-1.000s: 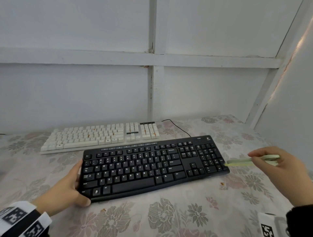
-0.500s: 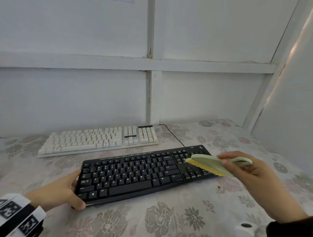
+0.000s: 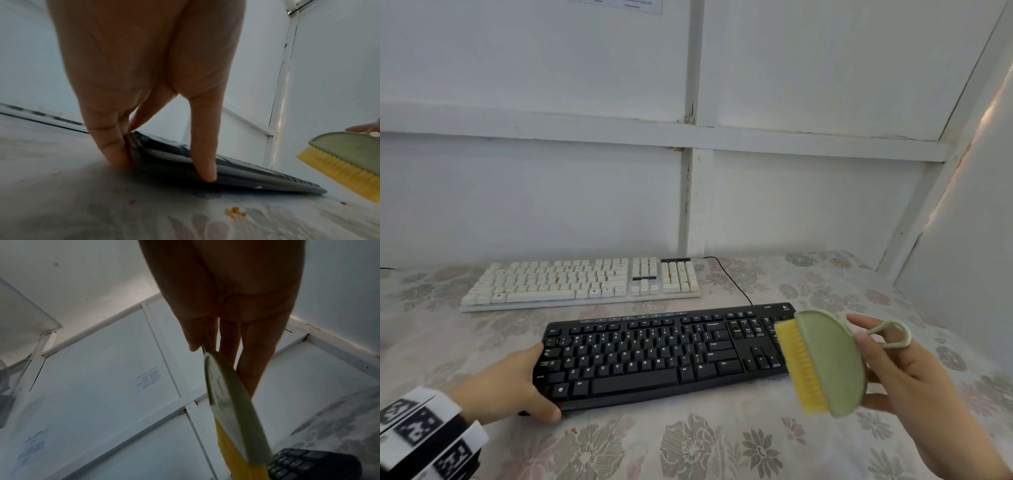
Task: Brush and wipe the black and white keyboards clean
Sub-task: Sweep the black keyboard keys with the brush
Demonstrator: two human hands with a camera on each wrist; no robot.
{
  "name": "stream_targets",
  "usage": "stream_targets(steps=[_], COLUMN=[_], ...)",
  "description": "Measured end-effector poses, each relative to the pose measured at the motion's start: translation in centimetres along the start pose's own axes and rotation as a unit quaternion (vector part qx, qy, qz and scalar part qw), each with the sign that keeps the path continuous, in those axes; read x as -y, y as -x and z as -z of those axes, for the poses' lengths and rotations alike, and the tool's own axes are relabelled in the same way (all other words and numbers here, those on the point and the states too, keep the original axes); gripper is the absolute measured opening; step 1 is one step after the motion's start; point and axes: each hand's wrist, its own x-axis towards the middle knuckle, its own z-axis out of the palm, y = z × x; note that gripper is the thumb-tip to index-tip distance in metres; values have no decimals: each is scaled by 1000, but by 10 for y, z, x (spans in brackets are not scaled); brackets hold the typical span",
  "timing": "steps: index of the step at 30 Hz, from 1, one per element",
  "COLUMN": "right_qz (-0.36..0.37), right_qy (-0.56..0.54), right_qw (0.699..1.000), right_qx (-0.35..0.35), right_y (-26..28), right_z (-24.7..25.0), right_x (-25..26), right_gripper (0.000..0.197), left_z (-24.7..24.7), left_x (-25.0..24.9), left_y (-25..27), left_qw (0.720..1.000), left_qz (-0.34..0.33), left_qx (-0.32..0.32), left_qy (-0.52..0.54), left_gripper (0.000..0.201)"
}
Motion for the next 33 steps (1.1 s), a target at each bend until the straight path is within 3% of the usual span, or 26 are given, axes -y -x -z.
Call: stream_targets(steps=[3,5,12,16,20,26,30,33], right_qz=[-37,-55,-99,-122,-93,-35,-10,5], right_qy=[-21,-12,-42,-83,-95,-93,-77,-56], right_qw=[999,998,994,987,984,970,961,956], right_qx=[-19,-22,16,57,121,220,265,286], right_y=[-1,-3,-11,-13,-10,-4,-4,-4], right_z=[2,5,6,0,-12,-55,-106,-160], right_x=[3,0,4,9,20,49,66,86], right_gripper=[24,13,11,14,42,38,71,44], left_z=[-3,-6,-12,-15,-6,25,54,84], left_x=[-3,-4,-12,-28,-22,6,34,61], left_y=[4,6,14,30,46,71,87,99], left_qw=[999,998,991,985,984,973,967,965], left_qz=[8,16,43,48,15,-54,-86,-90], left_qx=[-12,-25,-58,-82,-128,-196,-213,-211], left_qy=[-29,-51,-110,-142,-123,-112,-108,-127], left_gripper=[97,94,101,80,75,61,50,47])
